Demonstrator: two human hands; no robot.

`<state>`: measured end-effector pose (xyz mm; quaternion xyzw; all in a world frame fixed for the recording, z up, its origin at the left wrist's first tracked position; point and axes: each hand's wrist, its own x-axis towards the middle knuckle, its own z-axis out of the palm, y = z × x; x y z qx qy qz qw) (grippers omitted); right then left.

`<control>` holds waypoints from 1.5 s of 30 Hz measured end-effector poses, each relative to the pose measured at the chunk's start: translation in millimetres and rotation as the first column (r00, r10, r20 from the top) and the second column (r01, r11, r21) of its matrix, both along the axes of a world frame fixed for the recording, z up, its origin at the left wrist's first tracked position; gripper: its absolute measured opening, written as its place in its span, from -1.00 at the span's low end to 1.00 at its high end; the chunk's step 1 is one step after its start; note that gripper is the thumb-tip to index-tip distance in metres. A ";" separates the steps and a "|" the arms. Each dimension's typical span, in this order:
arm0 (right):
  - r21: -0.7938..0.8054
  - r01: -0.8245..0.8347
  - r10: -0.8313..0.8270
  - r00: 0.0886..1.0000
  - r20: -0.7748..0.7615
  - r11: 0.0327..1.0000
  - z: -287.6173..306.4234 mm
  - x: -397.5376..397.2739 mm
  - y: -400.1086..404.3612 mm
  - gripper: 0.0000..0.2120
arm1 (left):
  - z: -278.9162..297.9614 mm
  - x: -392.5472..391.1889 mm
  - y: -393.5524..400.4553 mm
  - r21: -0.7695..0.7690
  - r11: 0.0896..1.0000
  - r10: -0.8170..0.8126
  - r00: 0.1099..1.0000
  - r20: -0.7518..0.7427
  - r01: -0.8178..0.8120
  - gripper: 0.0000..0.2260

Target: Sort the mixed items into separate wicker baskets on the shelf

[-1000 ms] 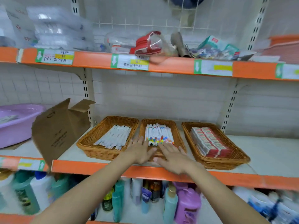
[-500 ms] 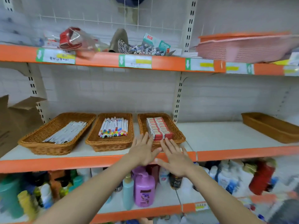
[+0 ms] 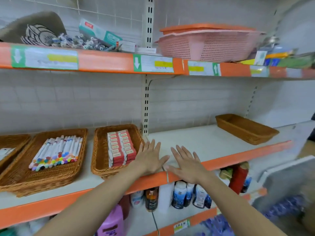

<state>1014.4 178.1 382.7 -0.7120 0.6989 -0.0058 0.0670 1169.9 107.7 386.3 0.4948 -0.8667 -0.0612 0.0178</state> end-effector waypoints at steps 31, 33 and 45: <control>-0.050 0.101 -0.100 0.995 0.023 0.994 3.0 -384.7 -13.9 -0.33 | 2.7 -387.3 -13.5 0.047 0.998 -0.042 0.999 0.029 0.040 -0.36; -0.068 0.106 -0.105 0.994 0.016 0.992 5.8 -404.6 -28.8 -0.34 | 5.9 -407.0 -28.2 0.060 0.997 -0.055 0.998 -0.010 0.055 -0.36; -0.088 0.157 -0.151 0.986 0.070 0.984 11.5 -502.4 -108.8 -0.34 | 8.3 -506.6 -119.3 -0.014 0.986 -0.169 0.985 -0.040 0.168 -0.46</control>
